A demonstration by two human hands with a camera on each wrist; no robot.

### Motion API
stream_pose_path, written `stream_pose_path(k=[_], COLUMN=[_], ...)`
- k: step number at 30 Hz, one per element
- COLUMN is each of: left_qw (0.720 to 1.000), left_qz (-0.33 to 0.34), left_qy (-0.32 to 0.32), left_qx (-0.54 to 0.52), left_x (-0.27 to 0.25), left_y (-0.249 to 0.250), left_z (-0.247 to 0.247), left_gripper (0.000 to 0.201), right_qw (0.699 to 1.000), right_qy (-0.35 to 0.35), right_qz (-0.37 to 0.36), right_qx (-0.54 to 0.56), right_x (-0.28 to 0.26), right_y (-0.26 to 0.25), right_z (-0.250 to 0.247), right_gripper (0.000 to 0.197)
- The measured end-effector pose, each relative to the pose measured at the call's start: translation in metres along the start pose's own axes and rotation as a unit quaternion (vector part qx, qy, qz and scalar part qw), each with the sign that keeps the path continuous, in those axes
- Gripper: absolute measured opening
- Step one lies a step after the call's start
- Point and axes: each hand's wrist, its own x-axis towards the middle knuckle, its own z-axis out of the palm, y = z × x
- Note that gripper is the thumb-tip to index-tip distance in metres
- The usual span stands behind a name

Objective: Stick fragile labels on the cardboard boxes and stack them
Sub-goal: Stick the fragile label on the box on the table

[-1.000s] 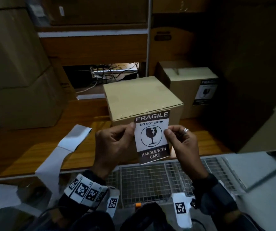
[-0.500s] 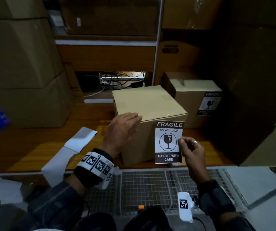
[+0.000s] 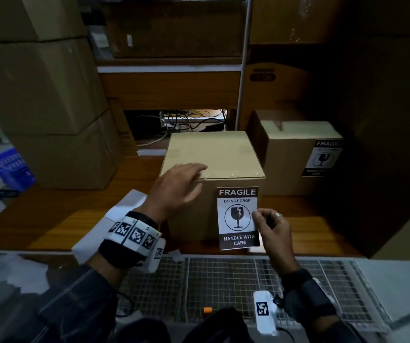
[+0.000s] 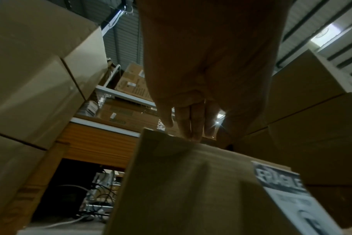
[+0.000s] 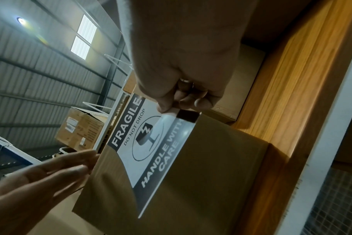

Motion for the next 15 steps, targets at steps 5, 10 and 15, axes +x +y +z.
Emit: stream_pose_path(k=[5, 10, 15], left_qw=[0.998, 0.997, 0.998], left_qz=[0.046, 0.069, 0.057], left_qy=[-0.033, -0.035, -0.003], left_qx=[0.002, -0.002, -0.03], left_x=[0.029, 0.052, 0.06], left_y=[0.031, 0.049, 0.048], left_z=[0.025, 0.045, 0.059], left_gripper=[0.05, 0.043, 0.028], right_qw=[1.0, 1.0, 1.0], right_qy=[-0.001, 0.0, 0.009], right_qz=[-0.001, 0.002, 0.01], right_qx=[-0.008, -0.001, 0.001], right_x=[0.008, 0.017, 0.023], right_y=[-0.004, -0.008, -0.009], right_z=[-0.001, 0.0, 0.002], right_gripper=[0.009, 0.009, 0.007])
